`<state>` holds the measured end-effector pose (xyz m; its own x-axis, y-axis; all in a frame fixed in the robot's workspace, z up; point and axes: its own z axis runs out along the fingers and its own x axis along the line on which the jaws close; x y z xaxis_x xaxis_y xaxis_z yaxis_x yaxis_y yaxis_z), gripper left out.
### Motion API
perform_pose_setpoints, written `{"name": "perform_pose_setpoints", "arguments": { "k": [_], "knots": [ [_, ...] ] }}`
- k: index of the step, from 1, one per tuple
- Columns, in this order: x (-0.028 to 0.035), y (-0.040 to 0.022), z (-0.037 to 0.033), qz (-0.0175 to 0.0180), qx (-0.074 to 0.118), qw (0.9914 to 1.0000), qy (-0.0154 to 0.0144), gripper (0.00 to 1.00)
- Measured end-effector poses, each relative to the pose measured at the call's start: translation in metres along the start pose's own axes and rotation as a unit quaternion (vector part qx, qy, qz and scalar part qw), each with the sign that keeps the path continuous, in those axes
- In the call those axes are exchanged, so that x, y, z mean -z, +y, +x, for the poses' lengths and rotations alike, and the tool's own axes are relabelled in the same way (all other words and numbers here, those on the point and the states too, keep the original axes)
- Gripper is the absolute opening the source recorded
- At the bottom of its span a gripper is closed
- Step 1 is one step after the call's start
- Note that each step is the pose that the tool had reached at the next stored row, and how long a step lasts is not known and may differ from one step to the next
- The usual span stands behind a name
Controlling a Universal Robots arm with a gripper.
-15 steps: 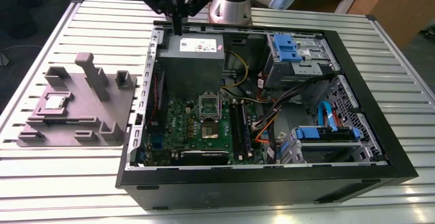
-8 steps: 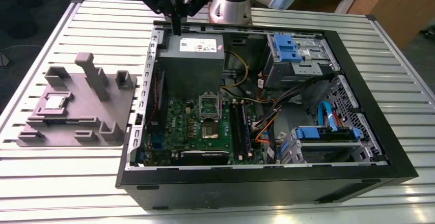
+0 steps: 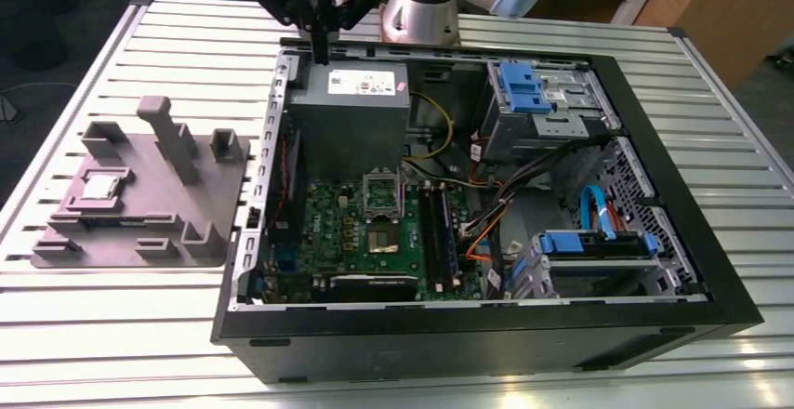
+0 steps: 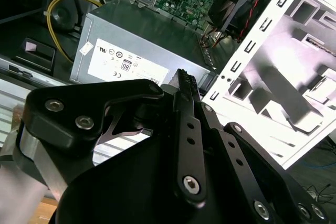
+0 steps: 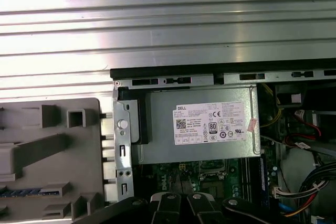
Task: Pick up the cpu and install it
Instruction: 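Reach for the cpu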
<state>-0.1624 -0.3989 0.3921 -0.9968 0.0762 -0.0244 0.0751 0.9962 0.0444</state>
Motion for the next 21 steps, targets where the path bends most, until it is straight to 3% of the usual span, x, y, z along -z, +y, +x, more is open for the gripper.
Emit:
{"name": "perform_pose_setpoints", "arguments": {
  "k": [21],
  "knots": [
    [0.0001,-0.0004,0.0049,0.0000,0.000,1.00000,0.0000,0.10]
  ]
}}
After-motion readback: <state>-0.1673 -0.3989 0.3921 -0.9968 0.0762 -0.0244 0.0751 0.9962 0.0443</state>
